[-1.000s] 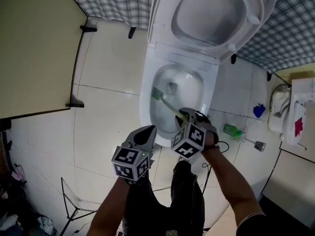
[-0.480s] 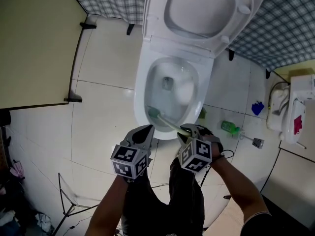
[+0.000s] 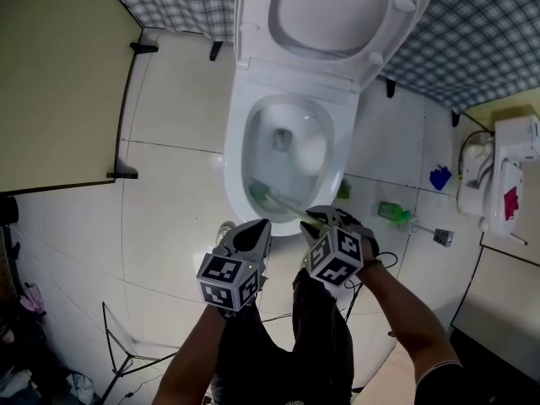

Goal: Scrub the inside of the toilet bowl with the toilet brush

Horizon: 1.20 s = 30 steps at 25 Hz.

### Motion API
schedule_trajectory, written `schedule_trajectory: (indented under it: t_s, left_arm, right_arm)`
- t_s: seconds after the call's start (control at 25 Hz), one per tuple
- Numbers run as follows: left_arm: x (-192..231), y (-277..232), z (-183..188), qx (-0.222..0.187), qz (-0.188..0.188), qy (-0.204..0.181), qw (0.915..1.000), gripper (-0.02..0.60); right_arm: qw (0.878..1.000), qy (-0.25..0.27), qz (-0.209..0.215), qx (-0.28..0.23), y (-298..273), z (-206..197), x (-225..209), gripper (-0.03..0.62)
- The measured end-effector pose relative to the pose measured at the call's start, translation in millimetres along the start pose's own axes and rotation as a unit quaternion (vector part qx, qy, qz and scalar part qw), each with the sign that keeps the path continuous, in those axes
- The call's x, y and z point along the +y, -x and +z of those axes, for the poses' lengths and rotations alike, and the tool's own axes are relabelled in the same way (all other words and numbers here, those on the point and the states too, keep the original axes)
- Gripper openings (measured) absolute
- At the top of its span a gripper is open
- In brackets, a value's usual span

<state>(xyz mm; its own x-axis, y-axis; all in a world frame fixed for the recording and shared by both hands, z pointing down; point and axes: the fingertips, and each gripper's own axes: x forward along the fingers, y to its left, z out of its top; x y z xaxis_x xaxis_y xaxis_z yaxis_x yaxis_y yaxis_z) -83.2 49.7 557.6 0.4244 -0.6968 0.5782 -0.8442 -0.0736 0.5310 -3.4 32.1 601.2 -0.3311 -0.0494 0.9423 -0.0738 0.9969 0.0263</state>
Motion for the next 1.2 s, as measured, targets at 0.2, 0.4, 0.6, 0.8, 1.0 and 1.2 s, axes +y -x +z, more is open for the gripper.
schedule_trajectory:
  t_s: [0.2, 0.4, 0.6, 0.8, 1.0, 1.2]
  left_arm:
    - [10.0, 4.7, 7.4, 0.000, -0.002, -0.010, 0.9999, 0.009]
    - [26.0, 7.5, 24.0, 0.001, -0.007, -0.025, 0.9997, 0.009]
    - [38.2, 10.5, 38.6, 0.012, -0.013, -0.048, 0.9987, 0.009]
    - [40.7, 10.5, 34.6, 0.024, -0.023, -0.056, 0.9979, 0.009]
    - [37.3, 9.9, 31.1, 0.037, -0.032, -0.062, 0.9969, 0.009]
    - [29.5, 5.1, 30.1, 0.042, -0.039, -0.067, 0.9961, 0.009]
  right_arm:
    - [0.998, -0.053, -0.023, -0.013, -17.0, 25.7, -33.6, 0.104]
    - [0.991, -0.122, -0.050, -0.026, -26.4, 39.6, -74.1, 0.104]
    - [0.975, -0.206, -0.077, -0.041, -32.7, 49.1, -116.2, 0.104]
    - [0.941, -0.318, -0.107, -0.039, -35.1, 40.4, -154.1, 0.104]
    - [0.892, -0.435, -0.117, -0.037, -32.5, 8.7, -162.9, 0.104]
    - [0.842, -0.520, -0.132, -0.044, -19.8, -27.4, -172.2, 0.104]
